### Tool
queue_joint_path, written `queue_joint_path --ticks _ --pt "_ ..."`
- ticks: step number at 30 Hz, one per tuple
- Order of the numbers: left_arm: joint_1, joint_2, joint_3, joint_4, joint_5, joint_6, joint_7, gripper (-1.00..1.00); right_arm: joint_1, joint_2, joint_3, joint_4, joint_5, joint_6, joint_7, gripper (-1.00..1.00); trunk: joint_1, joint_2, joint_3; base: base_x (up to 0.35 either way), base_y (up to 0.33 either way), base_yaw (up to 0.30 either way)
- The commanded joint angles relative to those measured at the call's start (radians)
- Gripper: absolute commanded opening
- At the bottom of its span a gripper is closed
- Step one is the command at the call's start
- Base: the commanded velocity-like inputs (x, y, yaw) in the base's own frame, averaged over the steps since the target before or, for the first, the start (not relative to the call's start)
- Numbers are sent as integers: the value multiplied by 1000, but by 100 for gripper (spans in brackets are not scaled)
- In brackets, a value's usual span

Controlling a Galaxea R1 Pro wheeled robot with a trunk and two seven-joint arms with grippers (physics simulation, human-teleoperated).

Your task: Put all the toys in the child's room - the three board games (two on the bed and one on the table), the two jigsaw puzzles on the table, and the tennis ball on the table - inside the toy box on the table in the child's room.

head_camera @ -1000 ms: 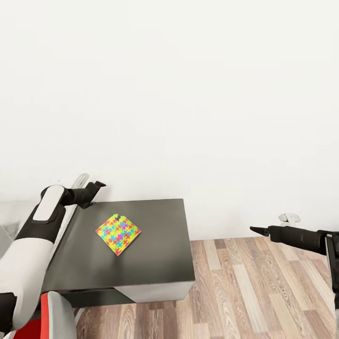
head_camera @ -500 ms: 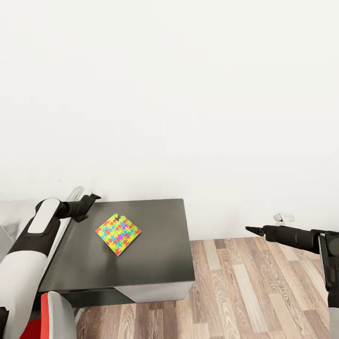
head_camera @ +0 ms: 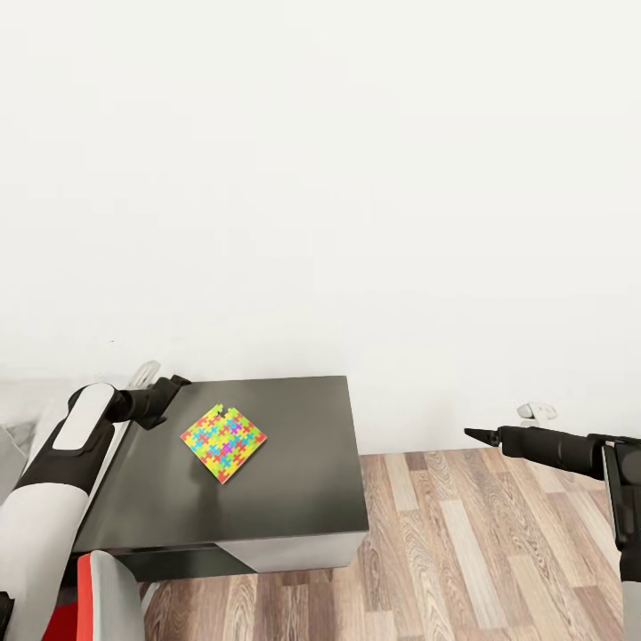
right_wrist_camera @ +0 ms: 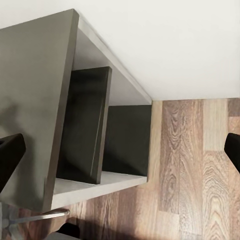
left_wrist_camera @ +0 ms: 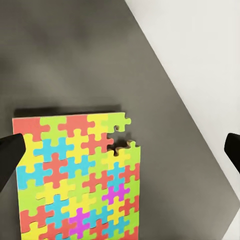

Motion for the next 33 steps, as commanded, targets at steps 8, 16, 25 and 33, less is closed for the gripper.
queue_joint_path --ticks 8,16,25,33 --pt "-1 0 1 -1 10 1 10 100 -1 0 -1 -1 10 6 10 100 1 -2 -2 0 0 0" --pt "-1 0 1 -1 10 1 10 100 -1 0 -1 -1 10 6 10 100 1 -2 -2 0 0 0" --pt "-46 35 -27 -2 17 16 32 100 -2 -7 -13 -16 8 38 28 100 1 -2 -2 0 0 0" --pt "-80 57 -33 -7 19 20 36 100 -1 -8 -14 -21 8 47 33 100 1 -2 -2 0 0 0"
